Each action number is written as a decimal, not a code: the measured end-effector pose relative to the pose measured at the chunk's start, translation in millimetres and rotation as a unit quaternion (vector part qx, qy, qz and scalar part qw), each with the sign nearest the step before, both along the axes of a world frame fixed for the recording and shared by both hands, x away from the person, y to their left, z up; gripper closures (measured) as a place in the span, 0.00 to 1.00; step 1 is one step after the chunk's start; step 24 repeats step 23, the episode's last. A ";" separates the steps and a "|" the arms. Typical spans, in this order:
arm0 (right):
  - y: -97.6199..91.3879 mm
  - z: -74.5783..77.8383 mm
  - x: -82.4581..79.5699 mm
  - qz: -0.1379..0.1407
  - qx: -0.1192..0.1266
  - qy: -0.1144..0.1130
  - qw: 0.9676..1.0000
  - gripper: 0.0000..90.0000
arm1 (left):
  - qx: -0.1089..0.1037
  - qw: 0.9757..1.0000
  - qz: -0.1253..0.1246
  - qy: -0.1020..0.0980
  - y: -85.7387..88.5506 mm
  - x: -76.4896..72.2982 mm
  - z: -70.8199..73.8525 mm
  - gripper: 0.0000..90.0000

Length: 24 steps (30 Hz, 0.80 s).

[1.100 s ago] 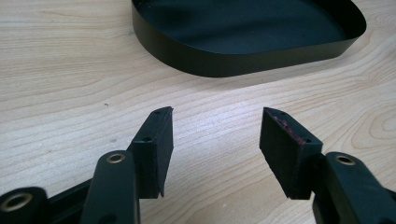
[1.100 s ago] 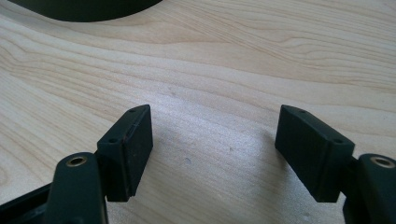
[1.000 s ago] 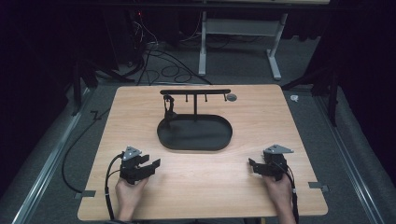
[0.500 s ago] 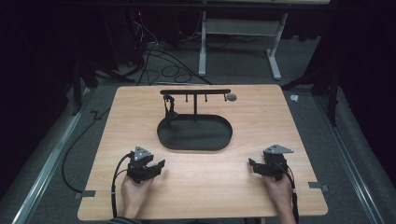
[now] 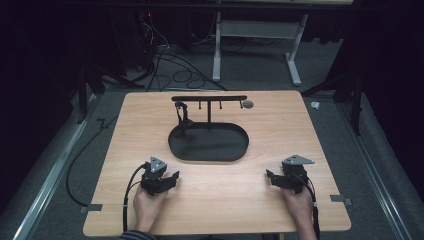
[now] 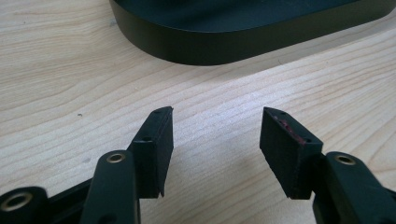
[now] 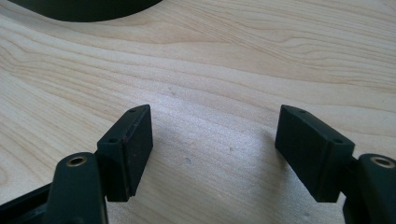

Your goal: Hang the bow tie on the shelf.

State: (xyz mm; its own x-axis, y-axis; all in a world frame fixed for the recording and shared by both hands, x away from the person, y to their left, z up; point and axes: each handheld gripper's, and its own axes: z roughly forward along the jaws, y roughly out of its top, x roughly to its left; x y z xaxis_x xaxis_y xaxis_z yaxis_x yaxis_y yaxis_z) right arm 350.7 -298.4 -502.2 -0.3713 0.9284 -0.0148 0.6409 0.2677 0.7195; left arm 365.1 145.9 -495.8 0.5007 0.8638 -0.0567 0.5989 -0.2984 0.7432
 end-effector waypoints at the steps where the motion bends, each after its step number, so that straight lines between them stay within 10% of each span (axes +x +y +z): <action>1: 0.0 0.0 0.0 0.000 0.000 0.000 1.000 0.32 | 0.001 1.000 0.001 -0.002 -1.0 0.4 -0.6 0.50; 24: 0.0 0.0 0.0 0.000 0.001 0.000 1.000 0.32 | 0.015 1.000 0.006 -0.013 -6.6 2.3 -10.9 0.43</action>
